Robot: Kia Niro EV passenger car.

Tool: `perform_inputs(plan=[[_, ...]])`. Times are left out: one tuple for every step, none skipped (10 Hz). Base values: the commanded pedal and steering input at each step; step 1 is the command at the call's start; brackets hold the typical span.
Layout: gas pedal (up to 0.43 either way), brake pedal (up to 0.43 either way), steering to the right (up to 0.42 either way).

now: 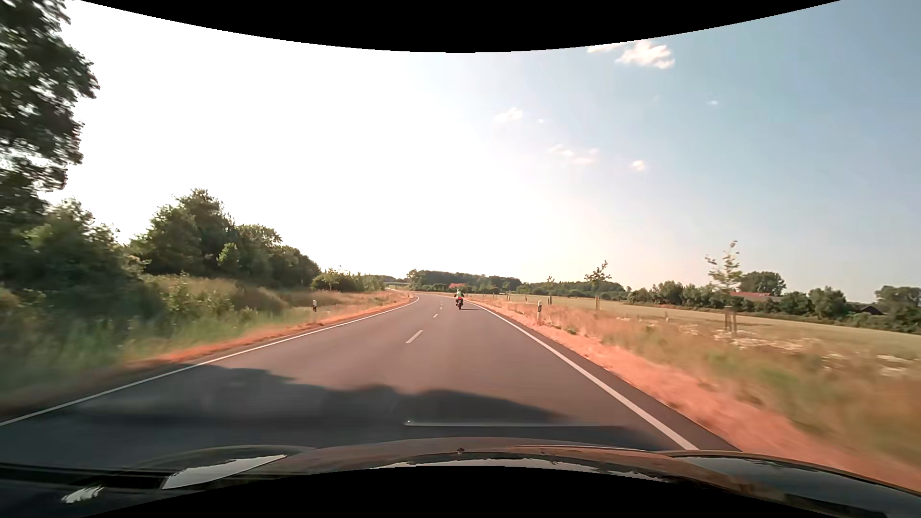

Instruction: Follow the waypoints while adhering to traffic rules and regulations

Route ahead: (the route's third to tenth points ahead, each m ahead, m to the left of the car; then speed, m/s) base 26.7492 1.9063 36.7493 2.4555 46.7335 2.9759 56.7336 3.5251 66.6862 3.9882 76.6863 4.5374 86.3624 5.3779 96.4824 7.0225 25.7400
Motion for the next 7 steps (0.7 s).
perform_inputs(plan=[[0.287, 0.000, -0.010], [0.299, 0.000, -0.009], [0.311, 0.000, -0.009], [0.331, 0.000, -0.010], [0.331, 0.000, -0.009], [0.331, 0.000, -0.010], [0.339, 0.000, -0.009]])
